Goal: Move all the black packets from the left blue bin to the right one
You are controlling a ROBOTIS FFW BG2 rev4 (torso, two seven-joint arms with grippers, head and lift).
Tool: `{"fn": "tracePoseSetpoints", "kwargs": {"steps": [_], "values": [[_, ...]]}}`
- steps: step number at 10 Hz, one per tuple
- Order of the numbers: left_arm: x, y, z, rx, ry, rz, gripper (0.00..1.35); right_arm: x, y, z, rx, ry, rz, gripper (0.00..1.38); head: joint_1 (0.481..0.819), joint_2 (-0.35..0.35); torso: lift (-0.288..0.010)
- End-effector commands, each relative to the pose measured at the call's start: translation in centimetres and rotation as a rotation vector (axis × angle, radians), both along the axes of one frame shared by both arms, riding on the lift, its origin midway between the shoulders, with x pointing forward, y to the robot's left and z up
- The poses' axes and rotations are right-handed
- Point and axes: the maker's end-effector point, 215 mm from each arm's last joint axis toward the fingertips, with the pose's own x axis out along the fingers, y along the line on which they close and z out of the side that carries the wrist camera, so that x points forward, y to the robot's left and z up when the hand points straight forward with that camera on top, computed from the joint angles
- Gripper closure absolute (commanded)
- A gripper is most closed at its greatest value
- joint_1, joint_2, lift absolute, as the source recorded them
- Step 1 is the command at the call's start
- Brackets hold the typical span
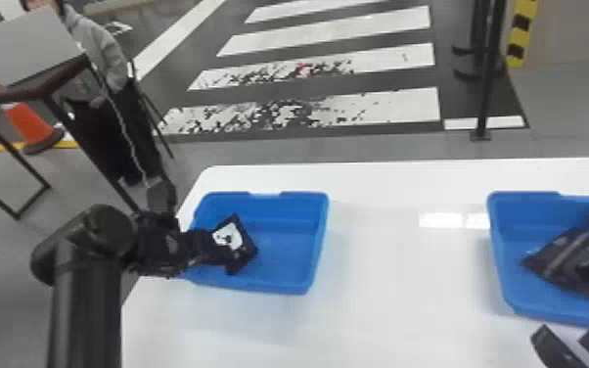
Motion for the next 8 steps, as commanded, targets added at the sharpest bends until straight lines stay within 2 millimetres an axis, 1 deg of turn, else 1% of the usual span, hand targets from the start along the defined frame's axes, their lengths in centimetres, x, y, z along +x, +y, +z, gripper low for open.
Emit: {"fn": "tracePoseSetpoints", "kwargs": {"steps": [1,2,3,4,5,6,7,8], "values": [[2.1,0.2,1.1,-0.019,-0.142,0.029,1.21,-0.1,0.0,-0.1,0.002,0.003,0.002,0.14,0.695,0.35,-0.138],[2.5,0.3,2.1,-0.038,-0.222,0.043,1.21,0.0,0.1,0.1,0.006,0.001,0.001,0.14,0.695,0.35,-0.138],[2.6,-0.4,2.9,-0.047,-0.27,0.02,1.21,0.0,0.1,0.2,0.007,0.0,0.004,0.14,0.695,0.35,-0.138],[2.5,-1.6,4.0,-0.039,-0.311,-0.021,1.21,0.0,0.2,0.4,0.007,-0.001,0.008,0.14,0.695,0.35,-0.138],[2.0,-3.0,4.9,-0.041,-0.35,-0.058,1.21,0.1,0.4,1.0,0.01,-0.012,0.013,0.14,0.695,0.35,-0.138],[1.4,-4.6,6.0,-0.055,-0.396,-0.095,1.21,0.4,1.1,2.1,0.021,-0.025,0.031,0.13,0.695,0.349,-0.138],[1.2,-7.0,7.5,-0.078,-0.444,-0.148,1.21,0.4,2.1,3.5,0.036,-0.035,0.06,0.13,0.695,0.335,-0.138],[1.3,-10.4,8.6,-0.109,-0.479,-0.219,1.21,0.6,3.1,5.1,0.048,-0.047,0.092,0.13,0.695,0.323,-0.138]]}}
